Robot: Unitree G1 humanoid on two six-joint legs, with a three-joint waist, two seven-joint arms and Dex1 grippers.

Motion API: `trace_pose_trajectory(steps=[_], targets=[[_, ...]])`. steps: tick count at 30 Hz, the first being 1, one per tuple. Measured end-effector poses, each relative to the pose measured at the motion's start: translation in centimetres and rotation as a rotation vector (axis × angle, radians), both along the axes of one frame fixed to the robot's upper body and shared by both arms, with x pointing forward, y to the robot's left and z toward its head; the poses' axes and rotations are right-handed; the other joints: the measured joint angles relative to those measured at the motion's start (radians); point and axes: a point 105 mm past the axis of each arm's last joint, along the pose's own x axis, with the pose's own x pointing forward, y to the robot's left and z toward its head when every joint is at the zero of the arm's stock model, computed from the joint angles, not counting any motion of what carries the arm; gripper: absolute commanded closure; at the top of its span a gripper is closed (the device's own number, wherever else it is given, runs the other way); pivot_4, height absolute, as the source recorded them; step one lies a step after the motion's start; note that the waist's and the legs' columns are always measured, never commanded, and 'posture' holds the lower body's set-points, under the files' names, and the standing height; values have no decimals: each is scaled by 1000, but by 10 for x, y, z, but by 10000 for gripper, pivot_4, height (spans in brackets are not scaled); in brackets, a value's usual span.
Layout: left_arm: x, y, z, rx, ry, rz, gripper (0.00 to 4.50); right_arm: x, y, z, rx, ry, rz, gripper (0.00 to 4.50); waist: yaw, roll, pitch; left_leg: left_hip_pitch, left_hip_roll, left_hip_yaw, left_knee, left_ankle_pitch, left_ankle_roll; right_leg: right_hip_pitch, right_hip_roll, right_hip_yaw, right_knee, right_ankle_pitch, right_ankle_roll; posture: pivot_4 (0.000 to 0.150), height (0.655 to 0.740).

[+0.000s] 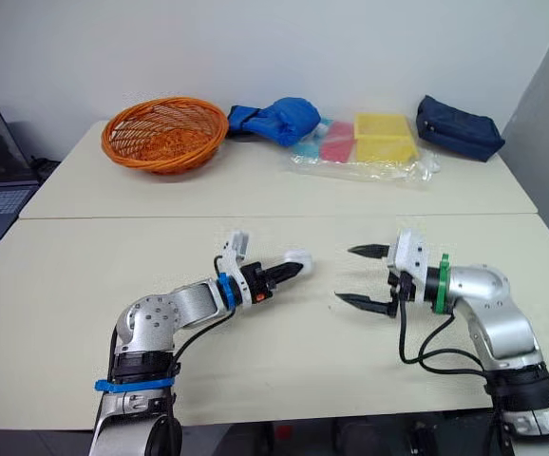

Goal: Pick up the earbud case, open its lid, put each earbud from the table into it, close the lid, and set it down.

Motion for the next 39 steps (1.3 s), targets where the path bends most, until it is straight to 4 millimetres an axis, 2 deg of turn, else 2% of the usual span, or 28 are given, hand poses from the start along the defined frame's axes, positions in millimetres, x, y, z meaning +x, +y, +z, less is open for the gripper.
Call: trace_pose_trajectory(steps=[4, 6, 7, 12, 16, 17, 19, 22, 24, 25, 27, 29, 34, 36, 39], targets=[[-6, 1, -10, 33, 70, -12, 37281, 2, 0, 2, -1, -23, -23, 220, 0, 0, 0, 4, 0, 0, 0, 0, 0, 4, 0, 0, 0, 0, 0, 1500, 7400], [-8, 2, -13, 41, 87, -15, 29880, 3, 1, 3, 6, -27, -30, 0, 0, 0, 0, 8, 0, 0, -1, 0, 0, 7, 0, 0, 0, 0, 0, 1500, 7400], [-8, 2, -14, 44, 91, -14, 28333, 3, 2, 3, 11, -29, -33, 0, 0, 0, 0, 9, 0, 0, -1, 0, 0, 8, 0, 0, 0, 0, 0, 1500, 7400], [-9, 7, -12, 47, 91, -1, 13281, 7, 2, 6, 18, -34, -37, 0, -2, 0, 0, 14, 0, 1, -1, 0, 0, 12, 0, 1, -1, 0, -1, 1500, 7400], [-16, 23, -7, 38, 81, 11, 1157, 15, -1, 4, 19, -20, -54, 0, -11, 0, 0, 14, 0, 0, -2, 0, 0, 12, 0, 1, -1, 0, -2, 1500, 7400], [-18, 27, -5, 37, 77, 15, 195, 16, -2, 2, 16, -15, -58, 0, -12, 0, 0, 14, 0, 0, -2, 0, 0, 12, 0, 1, -1, 0, -2, 1500, 7400], [-23, 41, -3, 56, 78, 29, 195, 18, -2, -3, 13, -2, -55, 0, -18, 0, 0, 14, 1, 0, -2, 0, 0, 12, 1, 1, -1, 0, -2, 1500, 7400], [-33, 97, 1, 168, 84, 135, 195, 19, -5, -3, 5, 0, -49, 0, -35, 0, 0, 15, 3, -1, -4, 0, 0, 11, 3, 2, 0, -1, -3, 1500, 7400], [-42, 138, 5, 303, 54, 216, 195, 21, -8, -2, -1, -5, -55, 0, -43, -1, 0, 16, 3, -2, -5, 0, 0, 11, 3, 2, 1, -1, -6, 1500, 7400], [-45, 157, 7, 404, 6, 247, 195, 22, -10, -2, -3, -9, -57, 0, -43, -1, 1, 15, 3, -2, -5, 0, -1, 10, 2, 2, 0, -2, -6, 1500, 7400], [-44, 183, 22, 561, -161, 279, 195, 26, -18, -3, -9, -10, -78, 0, -38, -1, 1, 14, 2, -1, -6, 0, -2, 9, -1, 2, 0, -6, -14, 1500, 7400], [-38, 188, 45, 707, -414, 242, 195, 29, -23, -3, -4, -10, -95, 0, -16, -1, 1, 13, 1, 1, -7, 0, -2, 9, -9, 2, -2, -8, -17, 1500, 7400], [-41, 184, 60, 876, -734, 166, 195, 31, -27, -1, -2, -22, -99, 0, 13, -1, 1, 10, 0, 5, -10, -1, -1, 8, -20, 2, -8, -7, -17, 1500, 7400], [-45, 184, 60, 914, -813, 171, 195, 31, -29, -2, -10, -24, -99, 0, 13, -1, 1, 10, -1, 6, -13, -1, 0, 9, -22, 1, -10, -5, -12, 1500, 7400], [-50, 183, 51, 926, -816, 173, 195, 31, -30, -2, -10, -25, -102, 0, 13, -1, 1, 9, 0, 5, -17, -1, 0, 9, -20, -1, -16, -3, -8, 1500, 7400]])
